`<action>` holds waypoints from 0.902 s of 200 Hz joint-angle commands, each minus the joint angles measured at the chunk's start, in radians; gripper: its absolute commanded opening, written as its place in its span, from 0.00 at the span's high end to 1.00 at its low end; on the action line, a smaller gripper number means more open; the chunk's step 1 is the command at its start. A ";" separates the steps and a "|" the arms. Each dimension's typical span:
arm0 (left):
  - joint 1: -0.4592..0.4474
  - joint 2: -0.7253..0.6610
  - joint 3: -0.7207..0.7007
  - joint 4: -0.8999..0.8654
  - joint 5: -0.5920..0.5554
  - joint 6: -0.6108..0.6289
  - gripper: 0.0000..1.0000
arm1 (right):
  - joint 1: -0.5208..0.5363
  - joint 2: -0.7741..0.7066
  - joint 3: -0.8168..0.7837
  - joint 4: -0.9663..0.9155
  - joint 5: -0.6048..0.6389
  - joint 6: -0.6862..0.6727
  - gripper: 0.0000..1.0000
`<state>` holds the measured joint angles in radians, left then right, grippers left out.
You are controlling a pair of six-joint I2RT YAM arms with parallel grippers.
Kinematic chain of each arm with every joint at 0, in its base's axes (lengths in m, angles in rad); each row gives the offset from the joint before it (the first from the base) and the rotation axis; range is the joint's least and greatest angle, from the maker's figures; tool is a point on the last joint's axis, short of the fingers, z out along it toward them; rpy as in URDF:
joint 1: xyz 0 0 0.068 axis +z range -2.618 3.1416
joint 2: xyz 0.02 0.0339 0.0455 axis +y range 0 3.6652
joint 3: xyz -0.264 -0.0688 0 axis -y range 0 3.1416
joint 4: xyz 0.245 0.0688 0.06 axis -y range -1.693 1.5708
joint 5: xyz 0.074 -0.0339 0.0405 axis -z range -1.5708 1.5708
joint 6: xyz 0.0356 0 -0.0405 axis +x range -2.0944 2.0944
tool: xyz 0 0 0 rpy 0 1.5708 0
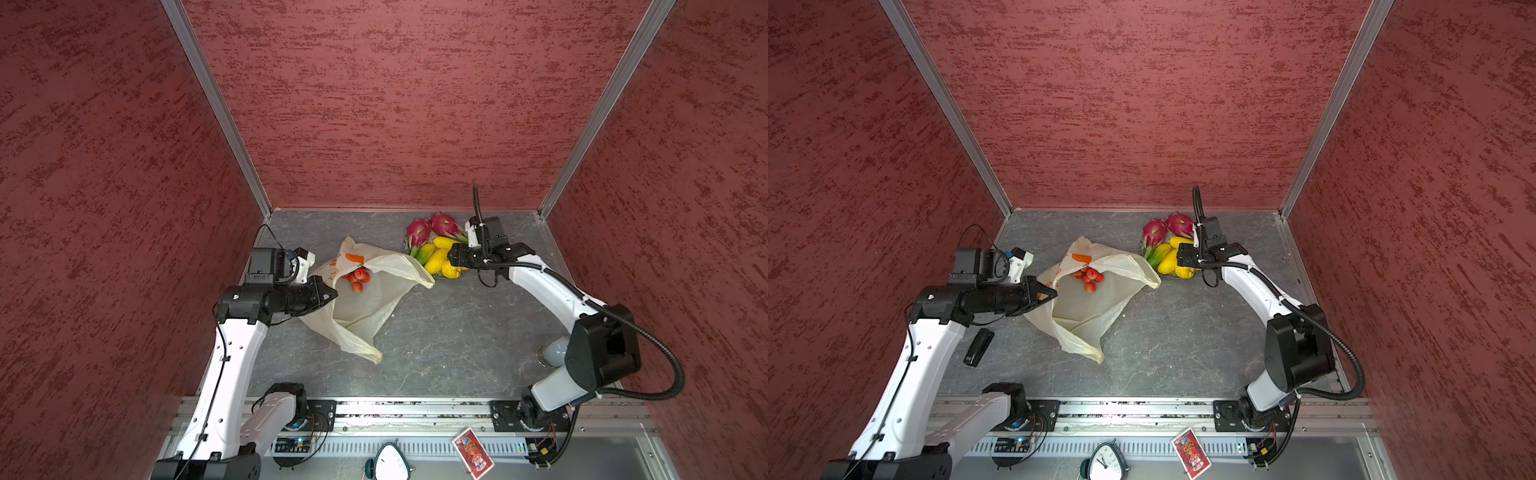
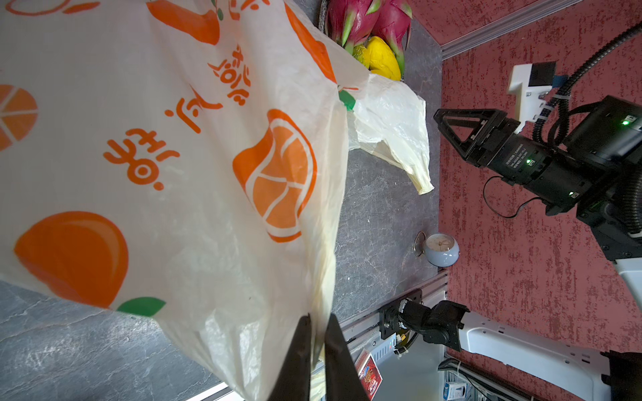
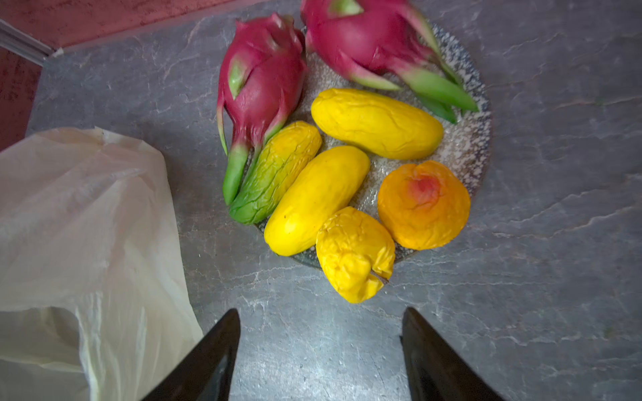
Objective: Take fruits out of the plastic bag
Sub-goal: Adjust the fake fruit on the plate.
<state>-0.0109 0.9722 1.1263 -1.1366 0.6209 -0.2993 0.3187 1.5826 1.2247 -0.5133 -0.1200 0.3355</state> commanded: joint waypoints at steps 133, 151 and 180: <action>0.003 0.007 0.053 -0.046 -0.008 0.029 0.88 | -0.042 0.184 0.058 0.036 -0.037 0.014 0.34; 0.003 0.011 0.059 -0.048 -0.008 0.029 0.88 | -0.060 0.162 0.059 0.028 -0.050 0.007 0.33; 0.003 0.016 0.067 -0.051 -0.009 0.031 0.88 | -0.116 0.109 0.040 0.033 -0.045 0.016 0.34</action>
<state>-0.0105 0.9852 1.1629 -1.1778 0.6193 -0.2905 0.2497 1.7603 1.2606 -0.4812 -0.1890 0.3584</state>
